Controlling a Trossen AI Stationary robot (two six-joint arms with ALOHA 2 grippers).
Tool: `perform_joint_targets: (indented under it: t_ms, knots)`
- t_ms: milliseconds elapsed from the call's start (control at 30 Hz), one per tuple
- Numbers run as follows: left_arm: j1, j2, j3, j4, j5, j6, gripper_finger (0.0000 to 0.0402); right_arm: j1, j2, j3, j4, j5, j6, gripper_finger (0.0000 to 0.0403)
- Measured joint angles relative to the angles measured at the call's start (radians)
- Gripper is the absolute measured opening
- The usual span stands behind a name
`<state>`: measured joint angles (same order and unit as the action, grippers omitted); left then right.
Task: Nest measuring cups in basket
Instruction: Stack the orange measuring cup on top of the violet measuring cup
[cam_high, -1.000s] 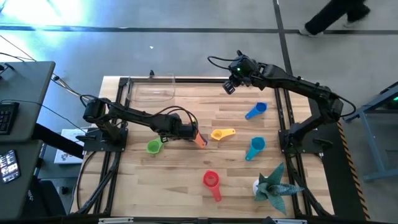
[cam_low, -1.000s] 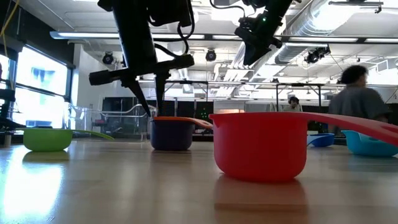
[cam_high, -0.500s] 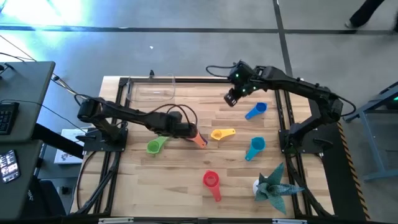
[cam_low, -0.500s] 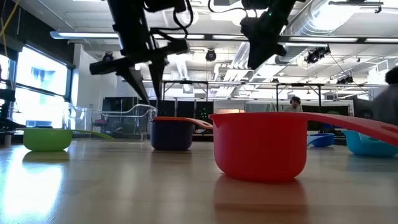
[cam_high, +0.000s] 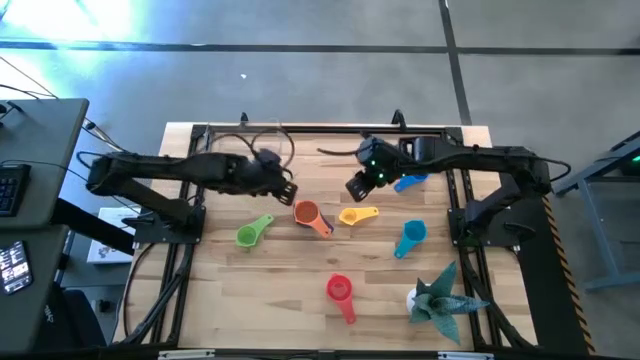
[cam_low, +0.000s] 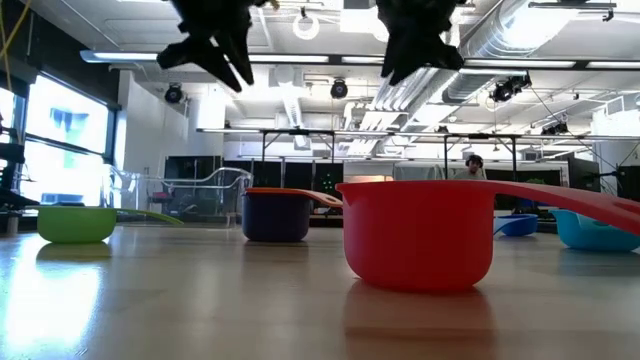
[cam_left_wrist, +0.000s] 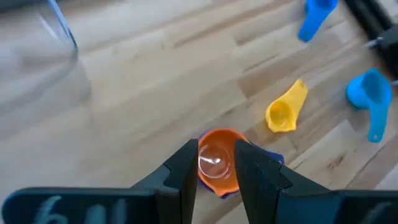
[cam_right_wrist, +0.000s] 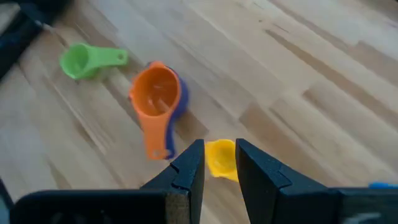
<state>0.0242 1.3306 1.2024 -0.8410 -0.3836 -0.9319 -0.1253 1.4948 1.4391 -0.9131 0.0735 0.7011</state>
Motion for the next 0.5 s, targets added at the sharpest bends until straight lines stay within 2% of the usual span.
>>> perform_joint_targets:
  t_ms: [233,500]
  knots:
    - [0.042,-0.112,0.0,-0.003,0.008,0.208,0.0092,0.117,0.014,0.0,0.123,0.012,0.176,0.0083]
    - [0.094,-0.191,0.0,-0.028,0.013,0.351,0.0092,0.226,0.1,0.0,0.278,0.05,0.207,0.0083]
